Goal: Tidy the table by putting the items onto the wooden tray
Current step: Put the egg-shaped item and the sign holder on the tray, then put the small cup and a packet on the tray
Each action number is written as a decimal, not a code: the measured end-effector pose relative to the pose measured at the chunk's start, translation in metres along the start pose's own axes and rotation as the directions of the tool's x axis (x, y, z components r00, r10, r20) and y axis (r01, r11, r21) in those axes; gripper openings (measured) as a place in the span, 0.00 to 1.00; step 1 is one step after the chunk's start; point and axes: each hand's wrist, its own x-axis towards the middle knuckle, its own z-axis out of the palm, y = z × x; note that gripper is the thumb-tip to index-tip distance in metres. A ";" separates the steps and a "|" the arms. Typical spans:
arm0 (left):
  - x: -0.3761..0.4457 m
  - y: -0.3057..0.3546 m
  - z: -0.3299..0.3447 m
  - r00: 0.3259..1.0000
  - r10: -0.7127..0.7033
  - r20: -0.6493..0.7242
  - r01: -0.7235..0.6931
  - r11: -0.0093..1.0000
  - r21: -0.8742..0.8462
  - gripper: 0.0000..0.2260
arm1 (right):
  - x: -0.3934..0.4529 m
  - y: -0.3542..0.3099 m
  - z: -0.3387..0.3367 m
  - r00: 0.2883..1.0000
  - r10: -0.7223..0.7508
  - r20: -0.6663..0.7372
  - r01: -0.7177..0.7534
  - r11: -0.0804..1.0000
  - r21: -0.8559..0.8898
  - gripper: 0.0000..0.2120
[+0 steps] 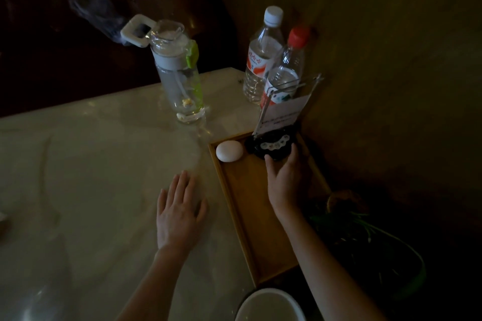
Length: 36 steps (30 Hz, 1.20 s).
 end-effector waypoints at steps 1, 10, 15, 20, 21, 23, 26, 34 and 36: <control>0.000 0.000 0.000 1.000 0.002 -0.003 -0.002 1.000 0.007 0.31 | -0.003 -0.001 -0.002 1.000 -0.018 0.018 0.019 0.999 -0.038 0.32; 0.001 0.012 -0.017 0.993 0.095 0.068 -0.110 0.956 0.272 0.20 | -0.053 -0.016 -0.022 0.907 -0.189 0.376 0.273 0.944 -0.184 0.26; -0.014 -0.007 -0.056 0.971 0.232 0.059 -0.240 0.933 0.268 0.21 | -0.074 -0.048 -0.023 0.748 -0.347 0.566 0.566 0.779 -0.270 0.25; -0.040 -0.060 -0.108 0.966 0.251 -0.055 -0.234 0.947 0.220 0.22 | -0.105 -0.104 -0.007 0.612 -0.523 0.593 0.766 0.578 -0.281 0.23; -0.044 -0.072 -0.119 0.967 0.244 -0.076 -0.222 0.951 0.216 0.22 | -0.113 -0.117 -0.003 0.606 -0.538 0.585 0.771 0.577 -0.268 0.24; -0.052 -0.097 -0.143 0.970 0.219 -0.106 -0.193 0.958 0.212 0.22 | -0.131 -0.144 0.005 0.594 -0.564 0.574 0.781 0.576 -0.241 0.24; -0.065 -0.139 -0.174 0.974 0.173 -0.146 -0.138 0.965 0.223 0.23 | -0.158 -0.179 0.020 0.561 -0.630 0.537 0.811 0.548 -0.205 0.25; -0.092 -0.257 -0.224 0.981 0.055 -0.188 -0.009 0.972 0.235 0.23 | -0.225 -0.253 0.071 0.494 -0.677 0.545 0.845 0.522 -0.118 0.27; -0.093 -0.282 -0.230 0.980 0.038 -0.197 0.011 0.970 0.241 0.24 | -0.236 -0.264 0.087 0.472 -0.673 0.570 0.858 0.500 -0.120 0.27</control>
